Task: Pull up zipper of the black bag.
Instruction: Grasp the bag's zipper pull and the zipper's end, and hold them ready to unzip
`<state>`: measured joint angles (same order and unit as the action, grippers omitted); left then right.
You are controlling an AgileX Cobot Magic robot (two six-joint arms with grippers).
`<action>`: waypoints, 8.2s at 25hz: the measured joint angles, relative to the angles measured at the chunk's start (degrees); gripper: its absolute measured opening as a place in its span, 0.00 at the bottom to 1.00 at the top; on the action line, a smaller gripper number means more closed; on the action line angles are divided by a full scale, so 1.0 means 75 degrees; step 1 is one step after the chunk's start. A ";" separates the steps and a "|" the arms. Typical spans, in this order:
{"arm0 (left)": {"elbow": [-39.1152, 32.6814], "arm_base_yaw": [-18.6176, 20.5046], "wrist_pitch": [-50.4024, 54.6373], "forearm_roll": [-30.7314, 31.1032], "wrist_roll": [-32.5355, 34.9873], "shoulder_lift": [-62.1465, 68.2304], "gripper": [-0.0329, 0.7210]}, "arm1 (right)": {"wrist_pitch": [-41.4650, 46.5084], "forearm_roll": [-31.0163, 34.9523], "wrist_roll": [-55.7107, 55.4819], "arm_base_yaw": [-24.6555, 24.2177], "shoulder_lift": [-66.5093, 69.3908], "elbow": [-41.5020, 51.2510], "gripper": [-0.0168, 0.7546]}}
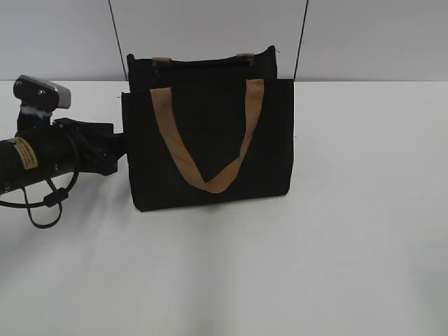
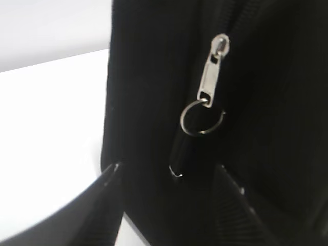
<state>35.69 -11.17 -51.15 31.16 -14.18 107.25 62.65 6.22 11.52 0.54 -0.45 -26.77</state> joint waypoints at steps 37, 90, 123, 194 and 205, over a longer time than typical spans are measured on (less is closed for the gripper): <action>0.0706 0.0009 -0.0875 0.0358 -0.0086 0.1383 0.51 | 0.0000 0.0000 0.0000 0.0000 0.0000 0.0000 0.74; 0.1083 -0.0489 0.3155 0.0557 -0.0086 -0.3207 0.08 | 0.0000 0.0000 0.0000 0.0000 0.0000 0.0000 0.74; 0.1145 -0.0727 0.3040 -0.0195 -0.0400 -0.3354 0.08 | -0.1734 0.7842 0.8116 0.1002 0.8677 -0.2194 0.74; 0.1145 -0.0728 0.4489 -0.0241 -0.1022 -0.3354 0.08 | -0.3680 0.8440 0.7654 0.4051 1.5519 -0.8355 0.00; 0.1145 -0.0728 0.5745 0.0103 -0.1022 -0.3347 0.08 | -0.3225 0.8459 0.7271 0.4051 1.5412 -0.8355 0.00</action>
<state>44.28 -16.63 -8.06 31.93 -21.85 82.15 38.46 69.66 66.05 30.92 115.14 -89.43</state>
